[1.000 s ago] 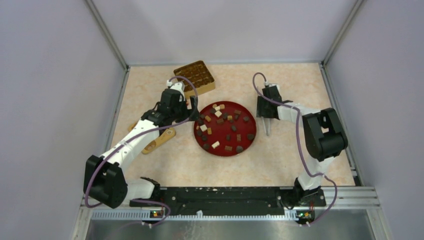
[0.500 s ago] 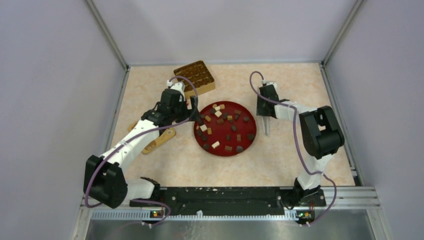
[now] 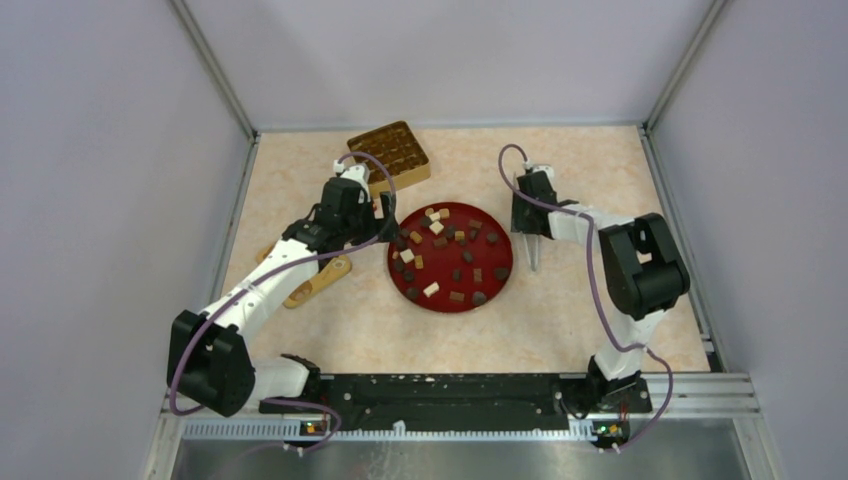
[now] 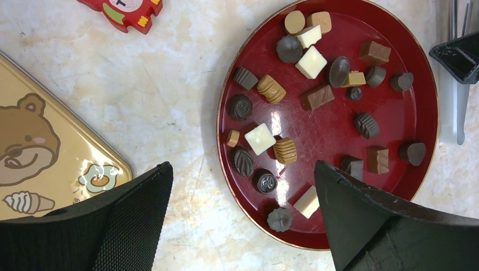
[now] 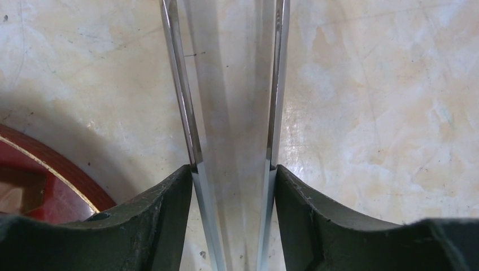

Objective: Pack the chocolate

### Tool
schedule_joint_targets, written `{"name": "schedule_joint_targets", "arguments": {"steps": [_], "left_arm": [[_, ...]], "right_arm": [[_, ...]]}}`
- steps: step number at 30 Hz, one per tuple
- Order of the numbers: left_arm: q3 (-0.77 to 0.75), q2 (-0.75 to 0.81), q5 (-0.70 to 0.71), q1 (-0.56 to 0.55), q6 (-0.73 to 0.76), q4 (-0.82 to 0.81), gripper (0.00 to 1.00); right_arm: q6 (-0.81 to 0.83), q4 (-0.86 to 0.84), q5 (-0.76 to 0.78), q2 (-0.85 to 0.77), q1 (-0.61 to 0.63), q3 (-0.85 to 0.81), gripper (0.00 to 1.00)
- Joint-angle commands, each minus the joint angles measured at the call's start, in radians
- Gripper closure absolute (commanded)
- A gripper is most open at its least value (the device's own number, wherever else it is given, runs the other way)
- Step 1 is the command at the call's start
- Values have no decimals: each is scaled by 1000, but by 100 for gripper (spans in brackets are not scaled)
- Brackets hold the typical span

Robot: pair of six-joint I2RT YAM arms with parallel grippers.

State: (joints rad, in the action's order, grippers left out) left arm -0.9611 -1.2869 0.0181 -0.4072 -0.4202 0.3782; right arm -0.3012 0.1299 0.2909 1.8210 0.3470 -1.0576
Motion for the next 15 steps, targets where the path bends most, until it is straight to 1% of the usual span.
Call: {"name": "schedule_joint_targets", "arguments": {"steps": [1,8,13,15], "left_arm": [[-9,15,8,4,3,-5,1],[-8,19,7,4,3,-2,1],[-2,26,10,4,1,-2,1],[-1,26,11,4,0,-2,1]], "right_arm": [[-13,43,12,-24,19,36,46],[-13,45,7,-19,19,32,45],[-24,48,1,-11,18,31,52],[-34,43,-11,-7,18,38,53]]}}
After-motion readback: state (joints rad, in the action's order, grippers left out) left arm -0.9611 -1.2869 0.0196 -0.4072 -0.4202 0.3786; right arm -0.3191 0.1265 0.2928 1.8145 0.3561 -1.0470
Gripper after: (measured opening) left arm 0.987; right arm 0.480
